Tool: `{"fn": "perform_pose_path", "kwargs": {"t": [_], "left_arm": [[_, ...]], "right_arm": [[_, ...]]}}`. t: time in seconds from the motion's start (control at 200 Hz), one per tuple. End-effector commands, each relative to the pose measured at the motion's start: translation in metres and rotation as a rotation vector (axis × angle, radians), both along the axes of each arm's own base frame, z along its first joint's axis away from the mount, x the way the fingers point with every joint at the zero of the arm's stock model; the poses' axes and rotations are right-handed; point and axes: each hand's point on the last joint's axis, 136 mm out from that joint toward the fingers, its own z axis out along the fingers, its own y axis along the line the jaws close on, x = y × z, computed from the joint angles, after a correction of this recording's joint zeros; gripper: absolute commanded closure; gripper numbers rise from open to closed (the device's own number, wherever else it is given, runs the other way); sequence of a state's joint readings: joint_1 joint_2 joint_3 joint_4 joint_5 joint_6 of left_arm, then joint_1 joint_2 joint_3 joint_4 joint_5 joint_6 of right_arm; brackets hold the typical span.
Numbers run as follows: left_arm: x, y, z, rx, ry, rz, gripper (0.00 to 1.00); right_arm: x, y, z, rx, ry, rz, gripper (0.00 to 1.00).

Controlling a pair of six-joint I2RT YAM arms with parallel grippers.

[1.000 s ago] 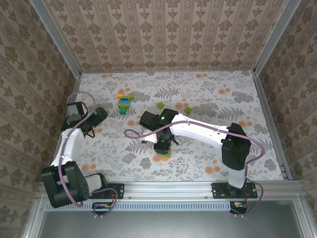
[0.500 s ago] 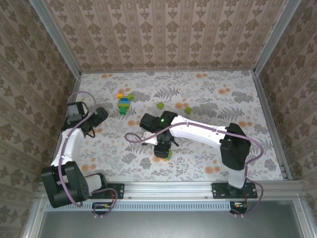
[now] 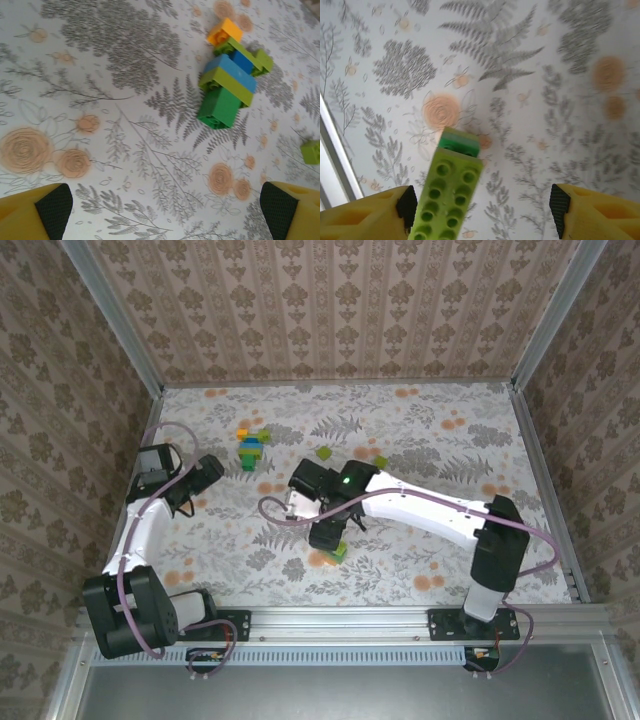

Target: Assemble a carrot with lego

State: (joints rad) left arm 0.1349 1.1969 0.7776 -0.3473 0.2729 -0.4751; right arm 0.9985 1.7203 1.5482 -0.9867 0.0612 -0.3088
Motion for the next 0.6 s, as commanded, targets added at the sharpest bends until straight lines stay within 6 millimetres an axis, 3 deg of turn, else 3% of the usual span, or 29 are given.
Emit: {"fn": "perform_pose_path", "kwargs": {"t": [0.0, 0.07, 0.145, 0.24, 0.315, 0.405, 0.52, 0.595], "left_arm": [[0.01, -0.028, 0.027, -0.035, -0.107, -0.14, 0.0], [0.009, -0.048, 0.038, -0.076, -0.175, -0.227, 0.0], [0.005, -0.068, 0.054, -0.132, -0.278, -0.306, 0.0], [-0.002, -0.09, 0.077, -0.195, -0.421, -0.387, 0.0], [-0.012, -0.109, 0.087, -0.216, -0.53, -0.459, 0.0], [-0.033, -0.135, 0.091, -0.147, -0.758, -0.575, 0.0], [-0.052, -0.161, 0.068, -0.018, -0.841, -0.681, 0.0], [-0.067, -0.184, 0.067, -0.021, -0.932, -0.79, 0.0]], "right_arm": [[0.031, -0.012, 0.045, 0.114, -0.159, -0.15, 0.26], [0.053, -0.029, 0.063, 0.167, -0.213, -0.283, 0.25], [0.083, -0.061, 0.074, 0.197, -0.249, -0.482, 0.24], [0.117, -0.109, 0.068, 0.218, -0.22, -0.74, 0.23], [0.136, -0.133, 0.059, 0.234, -0.194, -0.866, 0.24], [0.156, -0.142, 0.046, 0.219, -0.217, -0.889, 0.24], [0.171, -0.148, 0.029, 0.182, -0.221, -0.894, 0.24], [0.175, -0.151, 0.015, 0.152, -0.202, -0.897, 0.24]]}}
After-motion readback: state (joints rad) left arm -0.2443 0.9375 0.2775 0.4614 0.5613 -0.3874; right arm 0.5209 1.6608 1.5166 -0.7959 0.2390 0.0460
